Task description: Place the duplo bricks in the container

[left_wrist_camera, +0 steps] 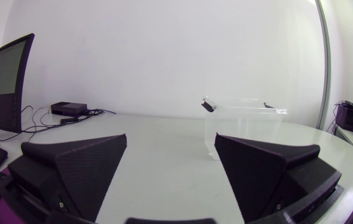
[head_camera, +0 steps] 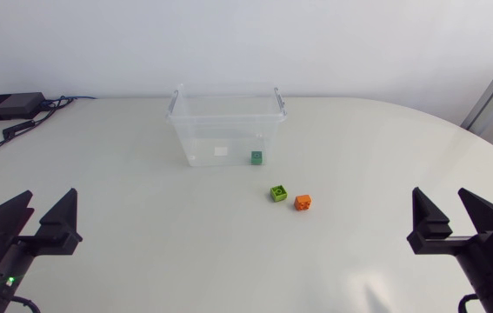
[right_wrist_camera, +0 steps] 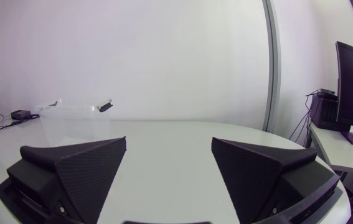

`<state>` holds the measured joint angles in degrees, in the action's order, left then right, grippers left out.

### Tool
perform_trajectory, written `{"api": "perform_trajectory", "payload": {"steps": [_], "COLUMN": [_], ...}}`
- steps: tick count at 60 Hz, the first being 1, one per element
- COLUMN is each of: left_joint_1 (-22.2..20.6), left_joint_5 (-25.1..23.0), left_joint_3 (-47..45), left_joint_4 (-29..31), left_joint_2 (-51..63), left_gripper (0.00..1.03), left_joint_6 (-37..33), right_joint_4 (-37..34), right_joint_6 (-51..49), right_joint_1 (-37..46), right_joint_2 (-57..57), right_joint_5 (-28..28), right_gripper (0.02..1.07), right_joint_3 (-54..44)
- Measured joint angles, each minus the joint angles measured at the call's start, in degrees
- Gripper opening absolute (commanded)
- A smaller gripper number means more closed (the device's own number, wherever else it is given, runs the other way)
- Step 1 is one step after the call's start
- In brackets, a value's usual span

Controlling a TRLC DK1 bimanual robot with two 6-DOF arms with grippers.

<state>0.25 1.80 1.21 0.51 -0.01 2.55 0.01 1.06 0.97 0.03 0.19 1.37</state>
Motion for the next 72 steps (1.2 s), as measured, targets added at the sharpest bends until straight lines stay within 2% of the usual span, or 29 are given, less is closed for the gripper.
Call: {"api": "perform_trajectory", "payload": {"steps": [20,31,38,47,56,67,72], "left_joint_1": [0.0,0.0,0.0,-0.3,-0.4,-0.4,-0.4], "left_joint_5": [0.0,0.0,0.0,0.0,0.0,0.0,0.0], "left_joint_3": [0.0,0.0,0.0,0.0,0.0,0.0,0.0], "left_joint_4": [0.0,0.0,0.0,0.0,0.0,0.0,0.0], "left_joint_2": [0.0,0.0,0.0,0.0,0.0,0.0,0.0], "left_gripper": [0.99,0.99,0.99,0.99,0.99,0.99,0.99], "left_joint_6": [0.0,0.0,0.0,0.0,0.0,0.0,0.0], "right_joint_4": [0.0,1.2,2.2,2.5,1.4,0.2,-0.8], "right_joint_6": [0.0,0.0,0.0,0.0,1.2,4.0,5.6], "right_joint_1": [-0.3,-3.0,-4.0,-4.8,-9.8,-15.6,-16.3], "right_joint_2": [0.0,2.2,12.7,29.9,40.7,51.4,56.3], "right_joint_5": [0.0,0.0,-0.2,-0.4,0.0,0.2,-1.6], "right_gripper": [1.01,1.01,1.01,1.02,1.02,1.02,1.02], "right_joint_3": [0.0,0.4,5.0,17.0,27.0,32.6,33.6]}}
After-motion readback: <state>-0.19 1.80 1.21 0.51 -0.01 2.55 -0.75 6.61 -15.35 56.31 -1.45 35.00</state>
